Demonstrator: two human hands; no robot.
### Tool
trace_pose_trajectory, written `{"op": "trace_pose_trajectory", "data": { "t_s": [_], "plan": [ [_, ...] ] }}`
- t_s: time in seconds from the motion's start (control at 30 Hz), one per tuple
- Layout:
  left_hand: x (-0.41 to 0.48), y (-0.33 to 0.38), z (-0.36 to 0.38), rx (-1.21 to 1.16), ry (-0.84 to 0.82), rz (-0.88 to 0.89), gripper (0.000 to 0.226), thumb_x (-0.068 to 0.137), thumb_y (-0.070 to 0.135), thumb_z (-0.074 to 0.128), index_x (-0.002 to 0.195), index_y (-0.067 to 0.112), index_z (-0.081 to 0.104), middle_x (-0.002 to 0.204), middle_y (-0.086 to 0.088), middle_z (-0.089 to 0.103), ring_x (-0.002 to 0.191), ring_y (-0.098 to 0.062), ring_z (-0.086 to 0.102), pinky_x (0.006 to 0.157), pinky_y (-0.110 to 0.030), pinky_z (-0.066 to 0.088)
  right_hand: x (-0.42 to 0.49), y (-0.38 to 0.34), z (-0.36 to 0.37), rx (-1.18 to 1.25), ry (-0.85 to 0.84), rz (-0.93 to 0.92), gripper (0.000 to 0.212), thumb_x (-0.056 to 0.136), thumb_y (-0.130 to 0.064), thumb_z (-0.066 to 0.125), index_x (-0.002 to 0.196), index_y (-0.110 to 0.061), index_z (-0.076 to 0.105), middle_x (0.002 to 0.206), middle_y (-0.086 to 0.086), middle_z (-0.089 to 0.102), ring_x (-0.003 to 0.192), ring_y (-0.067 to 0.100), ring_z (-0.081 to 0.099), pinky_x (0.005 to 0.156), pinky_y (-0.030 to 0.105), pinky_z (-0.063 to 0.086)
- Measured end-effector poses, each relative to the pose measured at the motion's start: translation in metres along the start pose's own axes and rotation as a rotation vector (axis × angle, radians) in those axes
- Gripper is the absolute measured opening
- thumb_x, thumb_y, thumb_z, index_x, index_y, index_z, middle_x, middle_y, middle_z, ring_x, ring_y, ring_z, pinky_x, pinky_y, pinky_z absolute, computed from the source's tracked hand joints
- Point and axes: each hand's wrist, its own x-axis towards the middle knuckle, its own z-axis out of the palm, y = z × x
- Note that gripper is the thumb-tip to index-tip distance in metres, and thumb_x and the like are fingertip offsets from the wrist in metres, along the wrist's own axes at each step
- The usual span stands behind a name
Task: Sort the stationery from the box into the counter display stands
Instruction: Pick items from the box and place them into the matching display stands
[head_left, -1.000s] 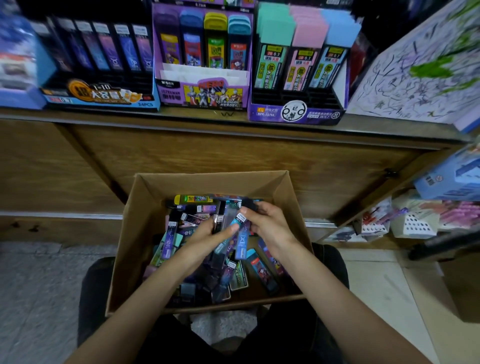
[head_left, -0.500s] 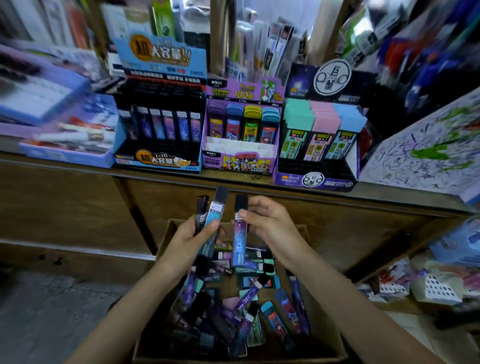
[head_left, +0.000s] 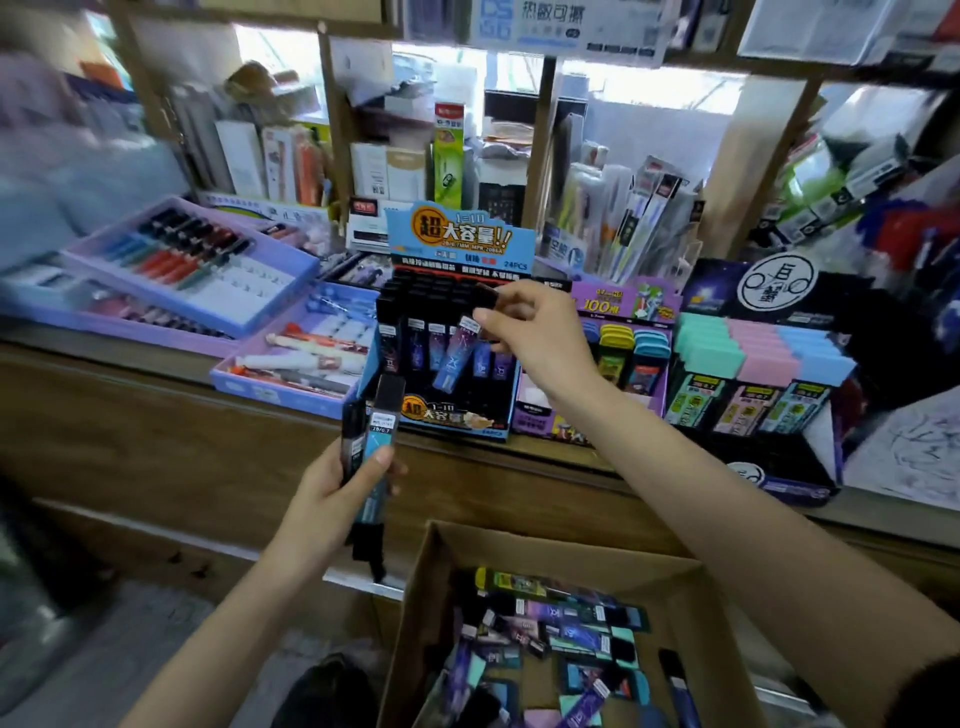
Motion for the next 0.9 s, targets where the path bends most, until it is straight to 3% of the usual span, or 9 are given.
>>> {"op": "trace_pose_trajectory", "data": {
  "t_s": [0.17,0.37,0.63,0.8,0.9],
  "plan": [
    [-0.002,0.003,-0.023,0.037,0.028,0.018,0.010,0.091,0.015,0.052,0.084,0.009,0.057,0.066,0.005,0.067,0.061,-0.004,0.061,0.058,-0.013,0.047,0.035,0.001,0.041,-0.136,0.035,-0.051,0.009,0.084,-0.013,0.069,0.090,-0.015,0.063,0.087,0.005,0.065,0.089,0.026,0.065,0.084,0.047,0.054],
    [-0.006,-0.001,-0.033,-0.019,0.040,0.005,0.014,0.087,0.021,0.053,0.081,0.008,0.056,0.062,0.002,0.063,0.058,-0.005,0.058,0.056,-0.014,0.047,0.044,0.008,0.060,-0.244,0.014,-0.068,0.018,0.086,-0.012,0.067,0.104,-0.009,0.067,0.091,0.006,0.067,0.089,0.025,0.064,0.083,0.043,0.054],
    [-0.005,-0.006,-0.037,-0.057,0.044,-0.016,0.024,0.083,0.031,0.054,0.086,0.007,0.058,0.066,0.004,0.065,0.061,-0.006,0.059,0.058,-0.013,0.048,0.048,0.015,0.072,-0.317,-0.041,-0.008,0.023,0.085,-0.011,0.068,0.105,0.000,0.068,0.093,0.012,0.070,0.086,0.025,0.067,0.083,0.042,0.055],
    [-0.004,-0.003,-0.037,-0.061,0.034,-0.009,0.023,0.082,0.032,0.055,0.086,0.010,0.057,0.066,0.005,0.065,0.061,-0.005,0.059,0.058,-0.012,0.047,0.050,0.013,0.077,-0.417,-0.032,0.007,0.027,0.086,-0.014,0.067,0.081,0.013,0.066,0.083,0.027,0.067,0.078,0.035,0.068,0.074,0.049,0.055],
    [-0.004,-0.002,-0.037,-0.041,0.026,-0.003,0.026,0.082,0.036,0.055,0.088,0.011,0.059,0.068,0.005,0.065,0.064,-0.005,0.061,0.060,-0.012,0.047,0.045,0.009,0.075,-0.548,-0.073,0.046,0.035,0.089,-0.021,0.064,0.082,0.013,0.065,0.080,0.027,0.068,0.075,0.036,0.067,0.074,0.049,0.055]
  ]
}}
